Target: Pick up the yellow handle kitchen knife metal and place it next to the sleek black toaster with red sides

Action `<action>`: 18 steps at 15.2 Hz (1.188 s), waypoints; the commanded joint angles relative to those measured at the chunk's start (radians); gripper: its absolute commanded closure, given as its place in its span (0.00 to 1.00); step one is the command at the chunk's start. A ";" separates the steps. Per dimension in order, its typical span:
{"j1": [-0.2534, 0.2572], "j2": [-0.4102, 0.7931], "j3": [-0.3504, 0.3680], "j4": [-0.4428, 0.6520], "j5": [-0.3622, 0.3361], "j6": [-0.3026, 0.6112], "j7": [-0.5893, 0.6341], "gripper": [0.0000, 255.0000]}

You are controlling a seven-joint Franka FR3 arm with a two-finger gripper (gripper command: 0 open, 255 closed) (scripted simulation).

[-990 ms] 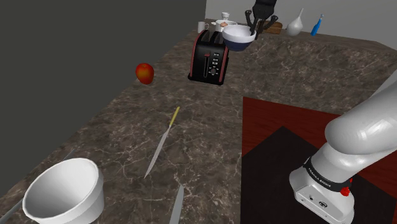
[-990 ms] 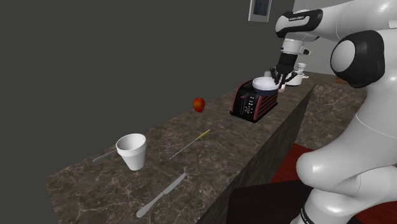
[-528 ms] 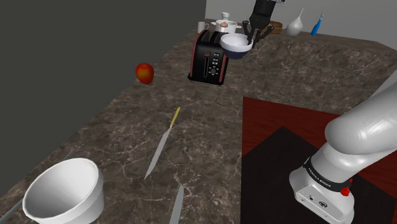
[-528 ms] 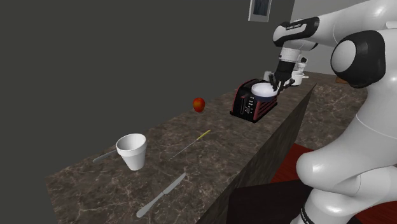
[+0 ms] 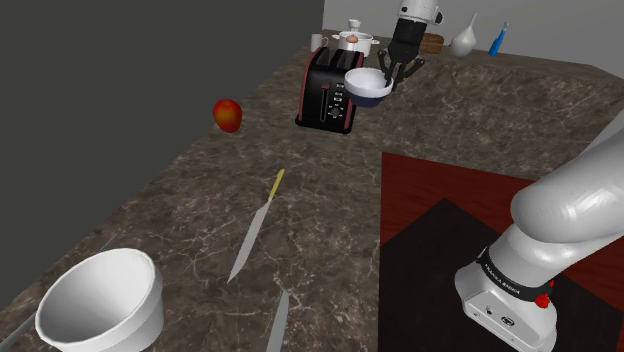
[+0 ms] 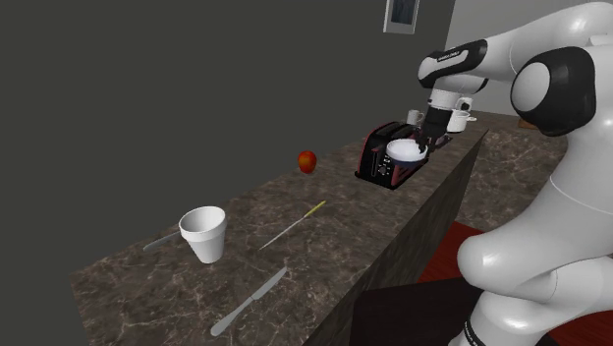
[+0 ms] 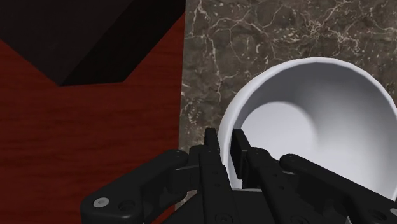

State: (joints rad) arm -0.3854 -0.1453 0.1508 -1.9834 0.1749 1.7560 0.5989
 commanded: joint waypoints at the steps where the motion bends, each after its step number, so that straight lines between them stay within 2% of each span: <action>1: 0.001 0.002 0.001 -0.022 0.001 0.025 -0.003 1.00; 18: 0.005 0.056 0.009 -0.194 0.008 0.250 -0.029 1.00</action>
State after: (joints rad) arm -0.3807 -0.0925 0.1586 -2.1661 0.1814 1.9903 0.5711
